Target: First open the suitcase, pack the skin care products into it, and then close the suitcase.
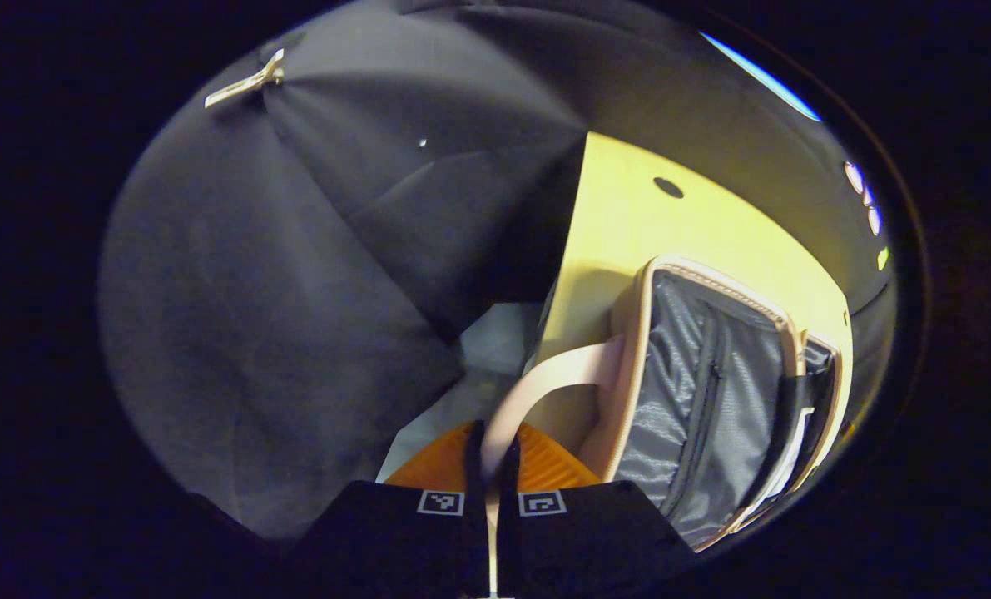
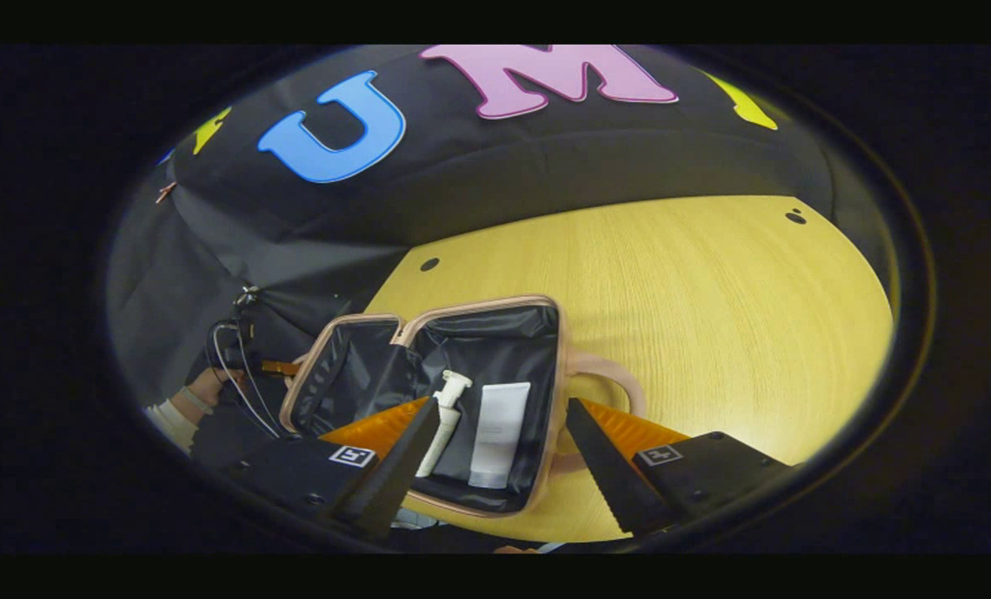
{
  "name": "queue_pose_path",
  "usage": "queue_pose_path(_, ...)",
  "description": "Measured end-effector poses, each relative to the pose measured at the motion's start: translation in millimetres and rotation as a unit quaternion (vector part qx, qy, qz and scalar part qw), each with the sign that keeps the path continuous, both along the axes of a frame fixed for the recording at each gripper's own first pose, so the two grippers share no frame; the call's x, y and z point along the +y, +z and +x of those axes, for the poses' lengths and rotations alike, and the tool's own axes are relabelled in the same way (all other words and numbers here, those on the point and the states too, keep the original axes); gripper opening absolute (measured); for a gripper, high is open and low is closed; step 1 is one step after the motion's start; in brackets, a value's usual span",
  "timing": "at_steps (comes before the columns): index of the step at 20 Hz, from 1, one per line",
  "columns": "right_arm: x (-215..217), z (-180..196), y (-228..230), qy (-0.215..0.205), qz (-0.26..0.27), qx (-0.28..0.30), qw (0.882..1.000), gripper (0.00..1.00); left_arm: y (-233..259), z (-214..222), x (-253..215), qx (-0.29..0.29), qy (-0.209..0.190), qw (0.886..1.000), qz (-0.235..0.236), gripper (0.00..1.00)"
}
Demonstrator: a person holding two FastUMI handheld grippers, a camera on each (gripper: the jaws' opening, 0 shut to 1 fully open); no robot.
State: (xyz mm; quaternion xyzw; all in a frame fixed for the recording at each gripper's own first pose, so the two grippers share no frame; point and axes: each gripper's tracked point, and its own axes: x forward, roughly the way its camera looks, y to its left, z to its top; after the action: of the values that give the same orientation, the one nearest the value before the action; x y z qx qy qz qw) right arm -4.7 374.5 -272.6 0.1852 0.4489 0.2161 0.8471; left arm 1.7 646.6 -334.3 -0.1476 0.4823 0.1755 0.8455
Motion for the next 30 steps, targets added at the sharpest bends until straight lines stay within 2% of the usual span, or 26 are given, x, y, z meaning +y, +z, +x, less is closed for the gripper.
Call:
queue_pose_path(2,-3.6,-2.0,7.7,0.006,0.003,-0.017,1.000,0.98,41.9,5.5,7.6,-0.035,-0.002,0.999,0.006,0.09)
queue_pose_path(4,-10.3,-2.5,19.0,0.011,0.001,-0.039,0.999,0.98,85.0,-1.7,-3.9,-0.065,-0.003,0.998,0.021,0.08)
queue_pose_path(7,-25.3,-3.4,42.5,0.023,-0.010,-0.080,0.996,0.97,142.7,-2.5,-39.9,-0.119,-0.040,0.991,0.039,0.08)
queue_pose_path(9,-37.0,-1.2,60.3,0.027,-0.016,-0.112,0.993,0.97,181.8,3.5,-67.5,-0.162,-0.059,0.985,0.030,0.08)
queue_pose_path(12,-58.0,1.6,78.5,0.021,-0.021,-0.142,0.989,0.97,244.6,11.4,-129.5,-0.231,-0.091,0.969,0.002,0.08)
queue_pose_path(17,-99.2,1.8,92.3,-0.012,-0.011,-0.151,0.988,0.97,287.1,24.3,-245.6,-0.263,-0.196,0.945,0.008,0.07)
queue_pose_path(19,-123.5,3.3,91.5,-0.019,-0.024,-0.163,0.986,0.97,284.0,35.1,-293.6,-0.268,-0.232,0.935,-0.003,0.08)
queue_pose_path(21,-151.4,2.1,92.0,-0.029,-0.040,-0.165,0.985,0.97,270.6,44.6,-348.6,-0.261,-0.263,0.928,-0.044,0.07)
queue_pose_path(24,-189.3,2.2,94.9,-0.051,-0.038,-0.169,0.984,0.97,221.2,51.2,-433.0,-0.224,-0.317,0.919,-0.071,0.08)
queue_pose_path(26,-220.7,0.2,92.4,-0.063,-0.057,-0.170,0.982,0.97,174.4,53.2,-474.8,-0.185,-0.336,0.920,-0.078,0.08)
queue_pose_path(30,-273.8,-20.1,92.4,-0.073,-0.082,-0.168,0.980,0.97,75.2,61.5,-494.2,-0.090,-0.346,0.930,-0.082,0.08)
